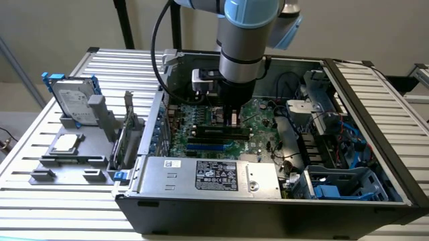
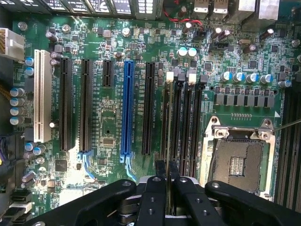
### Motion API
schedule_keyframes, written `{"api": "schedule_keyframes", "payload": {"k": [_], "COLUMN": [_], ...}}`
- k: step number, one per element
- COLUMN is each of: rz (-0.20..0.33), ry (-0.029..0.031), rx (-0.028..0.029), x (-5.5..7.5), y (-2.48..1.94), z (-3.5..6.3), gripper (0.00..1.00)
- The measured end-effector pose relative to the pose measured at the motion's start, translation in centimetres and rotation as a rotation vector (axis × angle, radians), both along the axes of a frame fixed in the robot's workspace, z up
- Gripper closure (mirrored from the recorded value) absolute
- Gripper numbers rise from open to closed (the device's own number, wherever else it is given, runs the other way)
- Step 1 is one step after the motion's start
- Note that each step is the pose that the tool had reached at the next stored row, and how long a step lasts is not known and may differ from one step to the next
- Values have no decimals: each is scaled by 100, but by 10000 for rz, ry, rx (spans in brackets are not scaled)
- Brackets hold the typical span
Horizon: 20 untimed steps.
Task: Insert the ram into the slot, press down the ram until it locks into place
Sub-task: 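Insert the ram into the slot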
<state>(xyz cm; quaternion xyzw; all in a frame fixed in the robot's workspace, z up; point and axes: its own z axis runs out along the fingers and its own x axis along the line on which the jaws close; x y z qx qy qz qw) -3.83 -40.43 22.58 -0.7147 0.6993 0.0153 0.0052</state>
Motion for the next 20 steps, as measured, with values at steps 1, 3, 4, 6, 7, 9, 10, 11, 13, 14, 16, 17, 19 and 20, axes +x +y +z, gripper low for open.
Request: {"api": "schedule_keyframes", "payload": {"k": [1,3,4,6,7,9,10,11,13,14,16,17,19,20], "rz": [-5,-16,-20,-28,-31,-37,-39,-42,-44,-44,-44,-44,-44,-44], "ry": [-2,-5,-6,-10,-11,-13,-14,-14,-14,-15,-15,-15,-15,-14], "rx": [0,0,0,0,0,1,0,0,0,0,0,0,0,0], "x": [0,-1,-2,-3,-4,-5,-5,-5,-6,-6,-6,-5,-6,-6], "y": [0,0,0,0,0,0,0,0,0,0,0,0,0,0], "z": [-1,-5,-6,-10,-11,-16,-18,-20,-22,-22,-22,-22,-23,-22], "gripper": [87,87,87,87,87,87,87,87,87,87,87,87,87,87]}}
